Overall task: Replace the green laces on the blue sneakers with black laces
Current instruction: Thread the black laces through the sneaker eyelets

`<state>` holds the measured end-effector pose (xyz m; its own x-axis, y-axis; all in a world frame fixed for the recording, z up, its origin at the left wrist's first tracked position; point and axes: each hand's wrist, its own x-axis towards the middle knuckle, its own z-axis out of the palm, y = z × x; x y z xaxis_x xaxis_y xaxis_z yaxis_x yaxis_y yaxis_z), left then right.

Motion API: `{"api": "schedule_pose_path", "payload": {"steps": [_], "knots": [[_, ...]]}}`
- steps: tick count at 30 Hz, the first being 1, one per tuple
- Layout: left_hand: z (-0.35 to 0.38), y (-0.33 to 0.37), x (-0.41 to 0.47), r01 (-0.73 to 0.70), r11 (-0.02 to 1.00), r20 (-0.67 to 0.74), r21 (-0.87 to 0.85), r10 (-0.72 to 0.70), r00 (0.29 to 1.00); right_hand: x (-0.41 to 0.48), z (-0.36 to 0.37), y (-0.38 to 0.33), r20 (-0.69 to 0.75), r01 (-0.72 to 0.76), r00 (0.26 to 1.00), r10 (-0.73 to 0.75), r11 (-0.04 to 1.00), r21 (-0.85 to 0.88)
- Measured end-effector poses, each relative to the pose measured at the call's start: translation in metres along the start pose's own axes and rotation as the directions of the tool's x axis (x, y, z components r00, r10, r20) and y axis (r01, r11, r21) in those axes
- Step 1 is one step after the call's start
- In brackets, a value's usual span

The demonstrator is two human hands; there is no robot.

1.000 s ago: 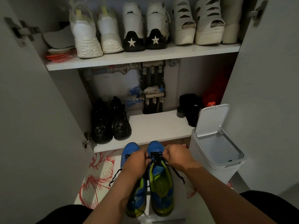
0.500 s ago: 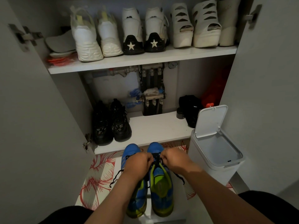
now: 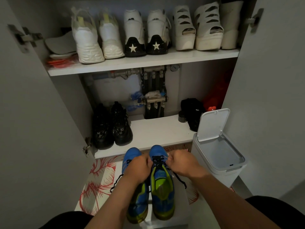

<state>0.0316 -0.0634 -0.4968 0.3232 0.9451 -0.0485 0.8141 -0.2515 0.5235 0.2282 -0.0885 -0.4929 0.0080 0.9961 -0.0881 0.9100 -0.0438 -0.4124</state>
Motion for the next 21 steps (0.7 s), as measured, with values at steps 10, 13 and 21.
{"api": "schedule_pose_path", "payload": {"steps": [10,13,21], "knots": [[-0.002,-0.004,-0.001,-0.096,0.995,0.047,0.015,0.095,0.994,-0.006,-0.004,-0.007,0.069,0.069,0.995,-0.071,0.997,0.031],[-0.003,-0.003,-0.002,-0.089,0.996,0.057,0.028,0.087,0.995,-0.003,-0.003,-0.008,0.085,0.083,0.993,-0.082,0.997,-0.009],[-0.001,-0.002,-0.001,-0.027,0.989,0.028,0.146,0.023,0.999,-0.002,0.004,-0.001,0.058,-0.005,0.998,0.001,0.998,0.058]]}}
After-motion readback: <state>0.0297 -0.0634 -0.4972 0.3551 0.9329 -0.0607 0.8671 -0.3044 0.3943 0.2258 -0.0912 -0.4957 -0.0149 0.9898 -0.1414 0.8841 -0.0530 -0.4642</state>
